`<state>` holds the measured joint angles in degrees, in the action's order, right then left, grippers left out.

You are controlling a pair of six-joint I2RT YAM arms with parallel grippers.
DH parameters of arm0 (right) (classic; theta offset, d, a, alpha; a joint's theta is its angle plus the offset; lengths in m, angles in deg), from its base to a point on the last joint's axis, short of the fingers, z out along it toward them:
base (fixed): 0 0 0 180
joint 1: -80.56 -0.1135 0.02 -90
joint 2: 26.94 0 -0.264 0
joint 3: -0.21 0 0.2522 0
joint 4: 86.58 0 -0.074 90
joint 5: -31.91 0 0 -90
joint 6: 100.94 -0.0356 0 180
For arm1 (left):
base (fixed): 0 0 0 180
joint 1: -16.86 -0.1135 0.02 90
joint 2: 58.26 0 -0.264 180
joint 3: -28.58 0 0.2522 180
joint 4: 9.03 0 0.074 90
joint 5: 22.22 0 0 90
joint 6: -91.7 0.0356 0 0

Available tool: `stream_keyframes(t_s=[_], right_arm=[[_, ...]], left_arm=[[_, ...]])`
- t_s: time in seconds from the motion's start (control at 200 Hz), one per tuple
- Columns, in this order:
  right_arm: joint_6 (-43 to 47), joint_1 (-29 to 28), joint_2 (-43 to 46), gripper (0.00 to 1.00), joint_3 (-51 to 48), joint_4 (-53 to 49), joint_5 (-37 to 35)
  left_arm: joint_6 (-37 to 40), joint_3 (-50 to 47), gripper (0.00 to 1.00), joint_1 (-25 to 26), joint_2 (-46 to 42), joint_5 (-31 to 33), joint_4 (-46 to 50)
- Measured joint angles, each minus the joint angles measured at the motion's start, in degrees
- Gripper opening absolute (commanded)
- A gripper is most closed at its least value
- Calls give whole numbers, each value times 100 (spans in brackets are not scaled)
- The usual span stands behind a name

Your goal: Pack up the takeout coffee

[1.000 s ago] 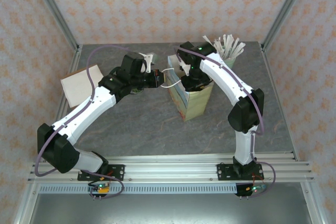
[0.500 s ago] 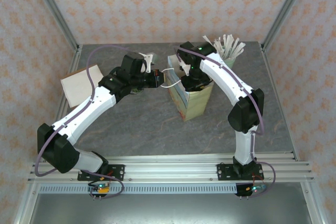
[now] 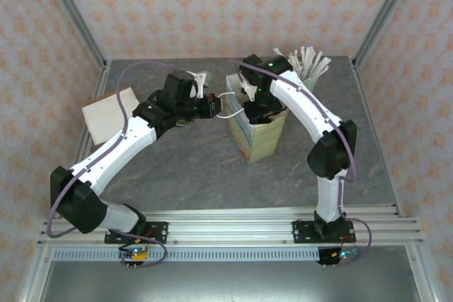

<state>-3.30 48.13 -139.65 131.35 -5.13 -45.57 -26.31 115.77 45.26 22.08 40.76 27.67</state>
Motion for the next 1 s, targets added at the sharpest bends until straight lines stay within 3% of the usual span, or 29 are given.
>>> stream_keyframes(t_s=[1.001], right_arm=[[15, 0, 7, 44, 24, -90, 105]], left_arm=[[-2, 0, 0, 0, 0, 0, 0]])
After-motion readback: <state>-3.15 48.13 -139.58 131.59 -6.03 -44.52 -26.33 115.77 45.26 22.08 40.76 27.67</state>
